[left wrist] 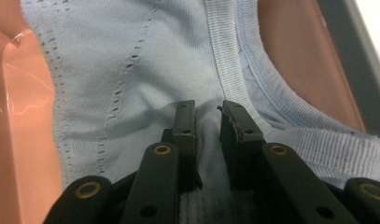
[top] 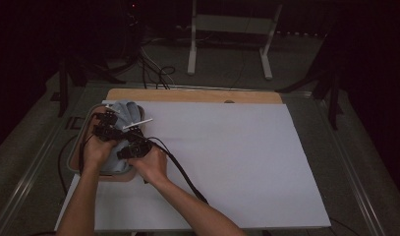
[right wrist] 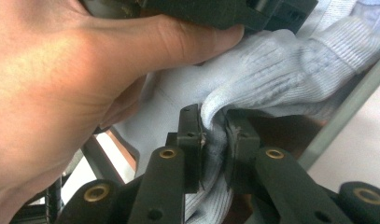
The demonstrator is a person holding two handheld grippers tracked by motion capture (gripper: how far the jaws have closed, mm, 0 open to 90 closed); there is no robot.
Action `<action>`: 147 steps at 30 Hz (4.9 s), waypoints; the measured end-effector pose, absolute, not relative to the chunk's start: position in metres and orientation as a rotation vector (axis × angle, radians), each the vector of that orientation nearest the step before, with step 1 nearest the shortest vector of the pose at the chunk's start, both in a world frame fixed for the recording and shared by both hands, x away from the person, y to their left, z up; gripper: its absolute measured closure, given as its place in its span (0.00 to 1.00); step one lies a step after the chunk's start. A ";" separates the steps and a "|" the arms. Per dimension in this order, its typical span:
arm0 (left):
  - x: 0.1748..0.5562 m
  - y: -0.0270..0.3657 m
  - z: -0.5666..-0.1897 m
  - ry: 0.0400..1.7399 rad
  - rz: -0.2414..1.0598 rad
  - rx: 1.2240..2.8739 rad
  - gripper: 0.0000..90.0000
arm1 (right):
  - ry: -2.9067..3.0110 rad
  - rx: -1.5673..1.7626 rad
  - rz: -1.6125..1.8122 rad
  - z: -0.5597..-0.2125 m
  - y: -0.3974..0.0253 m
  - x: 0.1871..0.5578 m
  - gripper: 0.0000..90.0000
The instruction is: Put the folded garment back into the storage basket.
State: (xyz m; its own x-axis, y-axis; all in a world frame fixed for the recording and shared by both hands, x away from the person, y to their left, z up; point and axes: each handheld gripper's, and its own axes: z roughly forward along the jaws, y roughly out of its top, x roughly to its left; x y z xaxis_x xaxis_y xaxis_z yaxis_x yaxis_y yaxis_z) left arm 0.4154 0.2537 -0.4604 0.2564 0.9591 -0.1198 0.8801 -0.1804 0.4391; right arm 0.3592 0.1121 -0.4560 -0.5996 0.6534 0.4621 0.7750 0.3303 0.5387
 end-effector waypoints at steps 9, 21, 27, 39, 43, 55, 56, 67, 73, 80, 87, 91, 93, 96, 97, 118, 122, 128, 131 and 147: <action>0.416 0.260 -0.468 1.720 0.276 2.151 0.88 | -2.470 -1.278 -1.189 -0.450 0.104 0.358 0.77; 0.415 0.261 -0.472 1.751 0.269 2.148 0.89 | -2.627 -1.183 -1.306 -0.437 0.083 0.360 0.62; 0.415 0.268 -0.471 1.805 0.319 2.152 0.88 | -2.663 -1.175 -1.347 -0.436 0.068 0.363 0.56; 0.414 0.264 -0.473 1.810 0.268 2.138 0.88 | -2.708 -1.144 -1.404 -0.433 0.048 0.369 0.32; 0.414 0.261 -0.473 1.796 0.255 2.141 0.87 | -2.720 -1.134 -1.423 -0.432 0.044 0.369 0.27; 0.410 0.256 -0.466 1.724 0.257 2.102 0.71 | -2.726 -1.154 -1.457 -0.430 0.027 0.373 0.17; 0.410 0.256 -0.464 1.717 0.258 2.095 0.70 | -2.729 -1.150 -1.454 -0.430 0.026 0.373 0.17; 0.403 0.255 -0.450 1.678 0.349 1.983 0.32 | -2.734 -1.155 -1.477 -0.430 0.017 0.374 0.15; 0.397 0.258 -0.443 1.660 0.379 1.900 0.17 | -2.730 -1.175 -1.482 -0.430 0.014 0.374 0.14; 0.389 0.262 -0.435 1.595 0.395 1.834 0.08 | -2.729 -1.171 -1.489 -0.429 0.009 0.374 0.13; 0.380 0.260 -0.432 1.524 0.411 1.817 0.00 | -2.727 -1.164 -1.512 -0.428 0.004 0.374 0.13; 0.375 0.260 -0.428 1.492 0.425 1.780 0.00 | -2.729 -1.164 -1.523 -0.427 0.000 0.373 0.12; 0.372 0.259 -0.426 1.470 0.439 1.768 0.00 | -2.726 -1.165 -1.527 -0.427 -0.002 0.373 0.12; 0.367 0.257 -0.422 1.441 0.455 1.770 0.00 | -2.727 -1.167 -1.524 -0.427 -0.005 0.372 0.12; 0.366 0.256 -0.421 1.430 0.464 1.769 0.00 | -2.722 -1.171 -1.523 -0.427 -0.006 0.371 0.11; 0.342 0.243 -0.417 1.328 0.487 1.759 0.00 | -2.707 -1.162 -1.579 -0.423 -0.028 0.364 0.11; 0.338 0.242 -0.417 1.311 0.487 1.758 0.00 | -2.706 -1.164 -1.584 -0.423 -0.033 0.363 0.11; 0.332 0.240 -0.418 1.293 0.490 1.754 0.00 | -2.710 -1.167 -1.589 -0.424 -0.041 0.361 0.11; 0.327 0.239 -0.418 1.280 0.488 1.733 0.00 | -2.710 -1.178 -1.604 -0.422 -0.048 0.360 0.11; 0.314 0.235 -0.422 1.242 0.539 1.754 0.00 | -2.723 -1.195 -1.655 -0.416 -0.077 0.351 0.11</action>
